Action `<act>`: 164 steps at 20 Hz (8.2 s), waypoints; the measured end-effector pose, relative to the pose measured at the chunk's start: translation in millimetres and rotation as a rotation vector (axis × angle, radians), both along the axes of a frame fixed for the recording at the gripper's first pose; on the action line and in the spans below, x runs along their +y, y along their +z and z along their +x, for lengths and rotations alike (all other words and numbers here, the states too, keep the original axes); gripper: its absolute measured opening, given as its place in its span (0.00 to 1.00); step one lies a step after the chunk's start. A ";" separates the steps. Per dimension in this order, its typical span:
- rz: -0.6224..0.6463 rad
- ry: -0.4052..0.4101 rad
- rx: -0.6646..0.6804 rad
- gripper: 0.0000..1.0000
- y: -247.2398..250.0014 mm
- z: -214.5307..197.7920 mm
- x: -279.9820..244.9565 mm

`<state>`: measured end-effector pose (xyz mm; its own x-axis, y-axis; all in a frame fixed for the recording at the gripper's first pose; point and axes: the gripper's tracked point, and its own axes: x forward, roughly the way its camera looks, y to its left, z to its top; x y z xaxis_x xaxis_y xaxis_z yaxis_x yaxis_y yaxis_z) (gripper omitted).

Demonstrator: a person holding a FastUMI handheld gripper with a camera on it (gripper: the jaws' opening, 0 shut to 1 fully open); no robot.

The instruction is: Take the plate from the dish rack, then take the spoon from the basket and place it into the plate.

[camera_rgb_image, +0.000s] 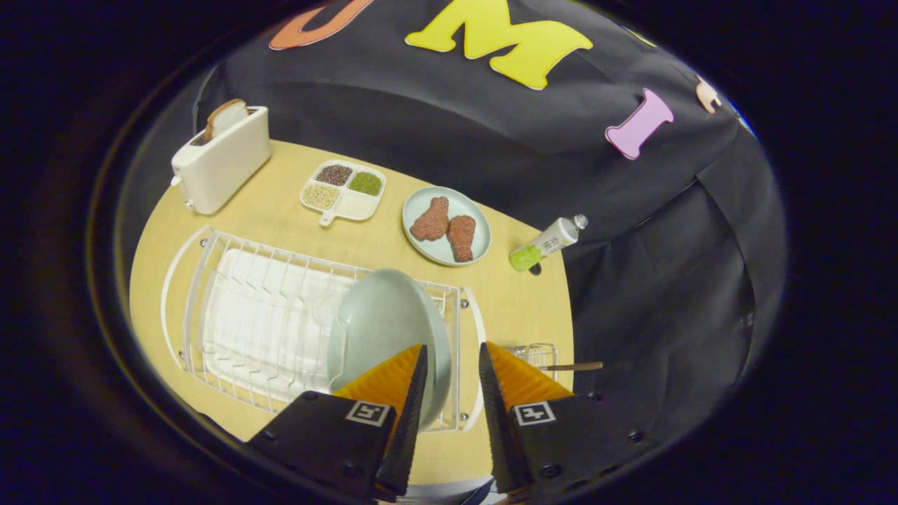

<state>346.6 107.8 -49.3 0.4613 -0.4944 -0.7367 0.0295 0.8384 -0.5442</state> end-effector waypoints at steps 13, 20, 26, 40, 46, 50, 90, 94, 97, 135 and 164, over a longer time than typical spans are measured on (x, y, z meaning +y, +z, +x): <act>-0.041 -0.050 -0.009 0.16 -7.8 -26.7 19.1; -0.098 -0.069 -0.200 0.10 29.7 -22.6 18.2; -0.079 -0.033 -0.290 0.10 61.9 -51.8 19.4; 0.613 0.040 -0.281 0.09 -60.5 -241.6 -33.8; 0.783 0.044 -0.108 0.09 -149.9 -273.3 -22.9; 0.789 0.019 -0.150 0.09 -177.8 -257.5 -44.1; 0.488 0.285 -0.909 1.00 -89.7 -52.0 -266.9; 0.491 0.227 -0.892 0.99 -90.5 -19.3 -280.2; 0.450 0.209 -0.861 0.66 -97.1 3.6 -282.0; 0.504 0.400 -0.975 0.13 -71.1 -243.1 -63.9; 0.606 0.347 -1.002 0.95 -68.1 -293.9 -82.0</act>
